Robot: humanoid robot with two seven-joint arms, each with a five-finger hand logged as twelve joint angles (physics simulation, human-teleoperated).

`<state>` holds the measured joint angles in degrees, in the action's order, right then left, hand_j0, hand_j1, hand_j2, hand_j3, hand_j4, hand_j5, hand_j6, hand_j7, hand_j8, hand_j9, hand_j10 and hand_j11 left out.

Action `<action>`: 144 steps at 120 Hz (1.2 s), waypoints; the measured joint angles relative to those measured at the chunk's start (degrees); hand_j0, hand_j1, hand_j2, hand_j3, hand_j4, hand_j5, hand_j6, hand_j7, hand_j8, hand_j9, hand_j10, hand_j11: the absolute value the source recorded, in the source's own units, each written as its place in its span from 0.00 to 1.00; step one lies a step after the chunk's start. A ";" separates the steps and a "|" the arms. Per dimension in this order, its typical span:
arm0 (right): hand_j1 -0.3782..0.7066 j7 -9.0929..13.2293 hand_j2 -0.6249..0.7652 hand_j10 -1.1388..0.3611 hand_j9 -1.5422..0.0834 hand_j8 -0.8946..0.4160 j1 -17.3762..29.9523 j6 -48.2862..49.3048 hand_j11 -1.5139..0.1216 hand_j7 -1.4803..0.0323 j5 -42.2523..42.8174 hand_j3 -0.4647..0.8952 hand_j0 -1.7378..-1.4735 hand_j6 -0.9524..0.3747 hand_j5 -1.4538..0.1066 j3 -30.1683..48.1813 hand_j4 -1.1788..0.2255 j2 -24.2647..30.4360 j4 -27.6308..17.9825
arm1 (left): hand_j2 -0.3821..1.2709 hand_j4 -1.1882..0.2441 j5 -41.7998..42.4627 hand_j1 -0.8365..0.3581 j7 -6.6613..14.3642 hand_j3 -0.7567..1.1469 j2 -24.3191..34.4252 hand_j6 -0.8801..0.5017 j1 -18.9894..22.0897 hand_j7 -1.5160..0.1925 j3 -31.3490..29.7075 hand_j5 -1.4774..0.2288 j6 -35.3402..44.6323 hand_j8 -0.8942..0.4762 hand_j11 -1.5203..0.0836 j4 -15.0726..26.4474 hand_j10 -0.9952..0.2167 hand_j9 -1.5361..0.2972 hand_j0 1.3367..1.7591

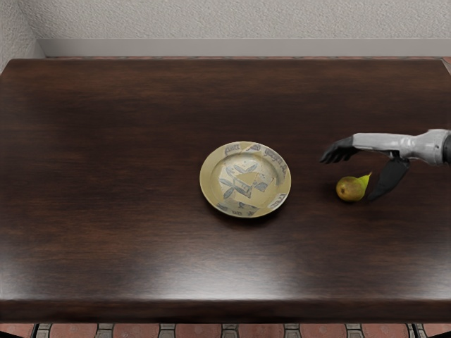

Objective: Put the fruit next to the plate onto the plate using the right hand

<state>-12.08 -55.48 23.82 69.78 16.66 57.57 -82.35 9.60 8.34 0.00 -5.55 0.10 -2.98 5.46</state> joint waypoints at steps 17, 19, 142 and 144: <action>0.40 0.11 0.40 0.53 0.68 0.42 1.29 -3.66 0.66 0.69 0.74 0.34 0.30 0.45 0.65 -1.10 0.59 -0.30 0.59 | 0.23 0.81 0.00 0.97 0.00 0.40 0.00 0.62 -0.05 0.87 0.00 0.85 0.00 0.64 0.93 0.00 0.80 0.82 0.76; 0.40 0.13 0.40 0.53 0.67 0.42 1.40 -3.95 0.65 0.69 0.78 0.34 0.30 0.45 0.65 -1.23 0.59 -0.46 0.76 | 0.23 0.81 0.00 0.97 0.00 0.40 0.00 0.62 0.00 0.87 0.00 0.85 0.01 0.64 0.93 0.00 0.80 0.82 0.76; 0.46 0.21 0.40 0.49 0.63 0.38 4.15 -7.25 0.61 0.64 2.67 0.34 0.30 0.41 0.60 -3.30 0.55 -6.89 9.18 | 0.23 0.81 0.00 0.97 0.00 0.40 0.00 0.62 -0.03 0.87 0.00 0.85 0.01 0.64 0.93 0.01 0.80 0.82 0.76; 0.46 0.21 0.40 0.49 0.63 0.38 4.22 -7.33 0.61 0.64 2.67 0.34 0.30 0.41 0.60 -3.31 0.55 -6.89 9.19 | 0.23 0.81 0.01 0.97 0.00 0.40 0.00 0.62 0.00 0.87 0.00 0.85 0.01 0.64 0.93 0.02 0.80 0.82 0.76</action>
<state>-11.86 -51.26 16.49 72.45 13.36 50.68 -73.16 9.60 8.34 0.00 -5.55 0.10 -2.97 5.48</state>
